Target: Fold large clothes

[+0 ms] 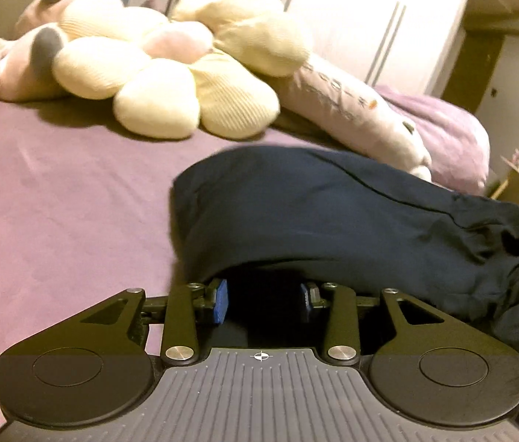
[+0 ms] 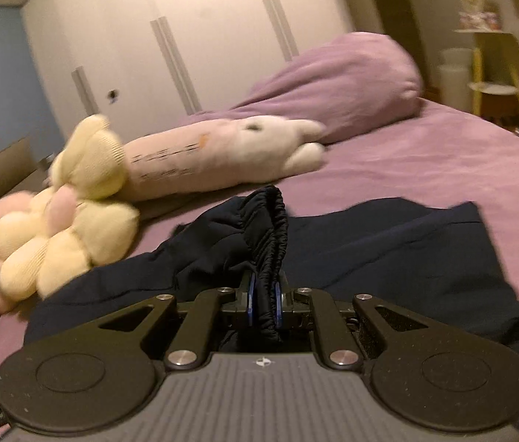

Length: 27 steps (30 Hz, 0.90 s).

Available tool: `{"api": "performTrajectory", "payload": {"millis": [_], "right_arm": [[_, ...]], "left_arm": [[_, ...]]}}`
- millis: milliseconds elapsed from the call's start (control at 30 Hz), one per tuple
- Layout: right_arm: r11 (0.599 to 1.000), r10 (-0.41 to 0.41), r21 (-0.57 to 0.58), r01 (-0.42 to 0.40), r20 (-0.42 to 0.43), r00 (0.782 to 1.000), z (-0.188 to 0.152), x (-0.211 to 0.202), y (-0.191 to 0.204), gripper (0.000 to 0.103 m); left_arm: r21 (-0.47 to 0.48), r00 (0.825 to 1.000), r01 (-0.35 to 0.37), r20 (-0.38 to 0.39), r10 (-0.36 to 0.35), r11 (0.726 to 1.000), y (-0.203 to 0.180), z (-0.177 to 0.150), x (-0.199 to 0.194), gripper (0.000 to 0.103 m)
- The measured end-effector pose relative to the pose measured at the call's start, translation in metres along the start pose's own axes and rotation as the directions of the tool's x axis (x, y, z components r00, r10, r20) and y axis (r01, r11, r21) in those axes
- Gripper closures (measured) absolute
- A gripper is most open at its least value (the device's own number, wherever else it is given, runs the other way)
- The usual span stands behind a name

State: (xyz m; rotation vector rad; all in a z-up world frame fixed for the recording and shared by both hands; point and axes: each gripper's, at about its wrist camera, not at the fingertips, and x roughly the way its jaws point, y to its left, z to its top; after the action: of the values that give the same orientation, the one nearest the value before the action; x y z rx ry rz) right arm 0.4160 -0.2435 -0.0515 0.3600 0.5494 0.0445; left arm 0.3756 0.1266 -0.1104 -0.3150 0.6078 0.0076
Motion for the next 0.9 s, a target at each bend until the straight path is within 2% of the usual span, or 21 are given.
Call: {"api": "performTrajectory", "payload": {"millis": [167,300,400,500,633,700,800,867,900], "right_arm": [[0.997,-0.065,0.049,0.067,-0.034,0.997,0.001,0.009,-0.036,0.093],[0.992,-0.116,0.037,0.12,-0.094,0.989,-0.009,0.031,-0.051,0.093],[0.988,-0.144,0.028,0.15,-0.137,0.98,-0.018,0.045,-0.062,0.093],[0.985,-0.112,0.121,0.126,-0.118,0.987,-0.014,0.036,-0.077,0.093],[0.964,-0.085,0.245,0.104,-0.088,0.992,-0.005,0.017,-0.1,0.093],[0.96,-0.107,0.249,0.127,-0.093,0.99,-0.004,0.018,-0.107,0.092],[0.958,-0.091,0.261,0.118,-0.113,0.989,-0.008,0.024,-0.115,0.082],[0.96,-0.057,0.268,0.084,-0.105,0.993,-0.012,0.017,-0.117,0.069],[0.962,-0.054,0.26,0.081,-0.109,0.992,-0.013,0.014,-0.116,0.058]], "left_arm": [[0.069,0.999,-0.002,-0.042,0.005,0.998,-0.012,-0.007,0.013,0.063],[0.07,0.998,0.022,-0.056,-0.018,0.997,-0.011,-0.005,0.007,0.064],[0.066,0.996,0.062,-0.071,-0.058,0.996,-0.008,0.0,-0.005,0.057],[0.091,0.996,0.078,-0.051,-0.074,0.993,-0.006,0.003,-0.023,0.048],[0.085,0.996,0.083,0.017,-0.085,0.993,-0.008,0.016,-0.034,0.045],[0.064,0.996,0.093,0.004,-0.093,0.994,-0.013,0.021,-0.024,0.046],[0.033,0.993,0.116,-0.036,-0.115,0.993,-0.022,0.022,-0.005,0.046],[0.026,0.99,0.127,-0.064,-0.125,0.992,-0.029,0.02,0.006,0.046],[0.033,0.99,0.127,-0.072,-0.124,0.991,-0.034,0.018,0.011,0.046]]}}
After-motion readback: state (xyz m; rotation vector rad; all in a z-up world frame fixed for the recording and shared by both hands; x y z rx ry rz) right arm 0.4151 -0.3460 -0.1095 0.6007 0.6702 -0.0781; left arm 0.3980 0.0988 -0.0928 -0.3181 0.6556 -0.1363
